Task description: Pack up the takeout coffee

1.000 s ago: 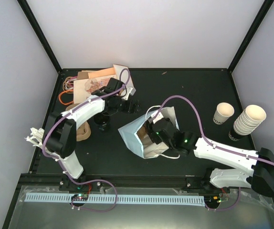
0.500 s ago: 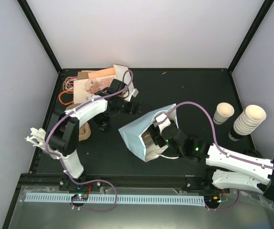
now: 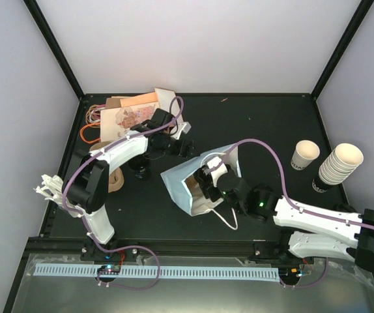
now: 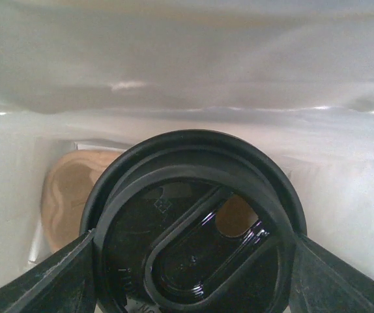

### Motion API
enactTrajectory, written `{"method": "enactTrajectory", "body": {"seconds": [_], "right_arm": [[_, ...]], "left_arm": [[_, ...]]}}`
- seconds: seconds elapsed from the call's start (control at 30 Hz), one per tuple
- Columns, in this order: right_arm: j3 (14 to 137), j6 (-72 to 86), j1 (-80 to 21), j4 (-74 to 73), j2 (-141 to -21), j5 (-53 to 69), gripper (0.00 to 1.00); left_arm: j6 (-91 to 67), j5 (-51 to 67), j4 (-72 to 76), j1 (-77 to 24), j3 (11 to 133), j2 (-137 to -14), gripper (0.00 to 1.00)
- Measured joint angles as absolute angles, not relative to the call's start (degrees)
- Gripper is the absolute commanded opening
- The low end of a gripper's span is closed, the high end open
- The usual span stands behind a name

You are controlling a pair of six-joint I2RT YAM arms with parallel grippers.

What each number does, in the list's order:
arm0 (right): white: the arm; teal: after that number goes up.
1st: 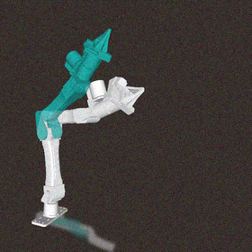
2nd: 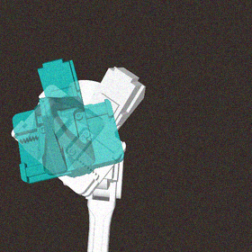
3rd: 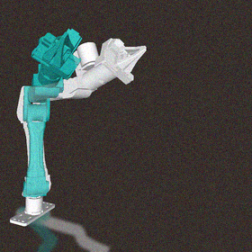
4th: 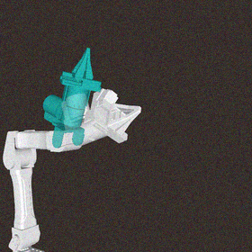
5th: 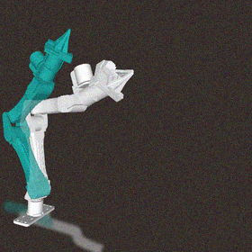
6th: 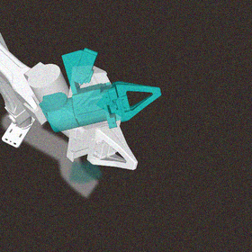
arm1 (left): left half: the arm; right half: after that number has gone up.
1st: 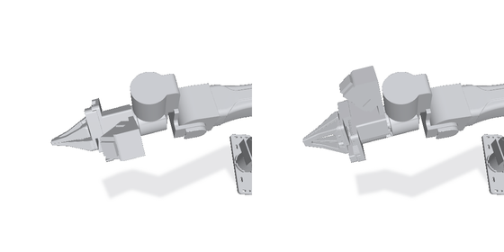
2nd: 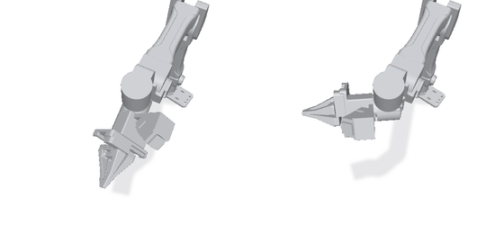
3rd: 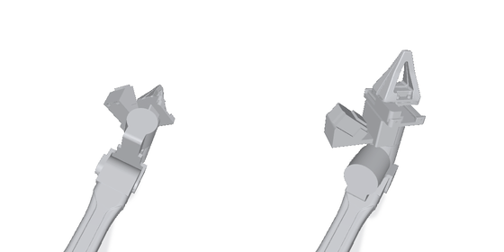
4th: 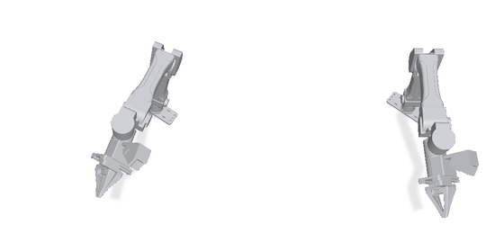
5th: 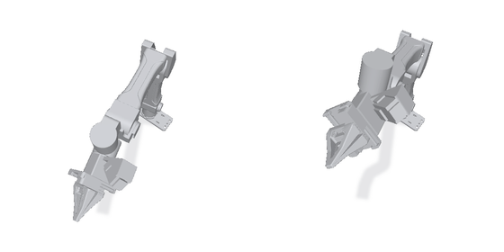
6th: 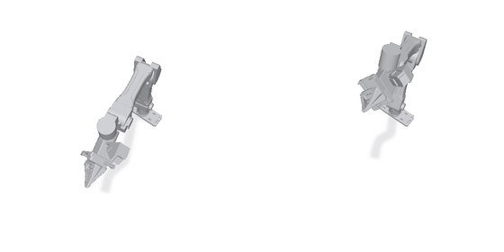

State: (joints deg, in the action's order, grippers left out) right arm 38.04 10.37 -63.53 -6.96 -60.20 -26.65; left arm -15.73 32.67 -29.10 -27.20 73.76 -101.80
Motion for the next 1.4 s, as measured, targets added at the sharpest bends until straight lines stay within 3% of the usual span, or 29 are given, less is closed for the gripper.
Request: {"method": "enactTrajectory", "body": {"seconds": [0.4,0.83,1.4], "right_arm": [[37.8,11.6,-63.6,-3.9,-66.0,-26.4,0.42],[34.9,12.4,-63.6,-7.7,-56.5,-28.4,0.43],[27.5,13.1,-63.9,-1.7,-56.2,-34.4,0.45]], "left_arm": [[-16.4,32.8,-28.2,-27.7,73.8,-101.8,0.95],[-16.6,33.1,-27.7,-28.3,73.7,-101.8,0.95],[-16.6,33.5,-27.6,-28.6,73.9,-103.1,0.95]]}}
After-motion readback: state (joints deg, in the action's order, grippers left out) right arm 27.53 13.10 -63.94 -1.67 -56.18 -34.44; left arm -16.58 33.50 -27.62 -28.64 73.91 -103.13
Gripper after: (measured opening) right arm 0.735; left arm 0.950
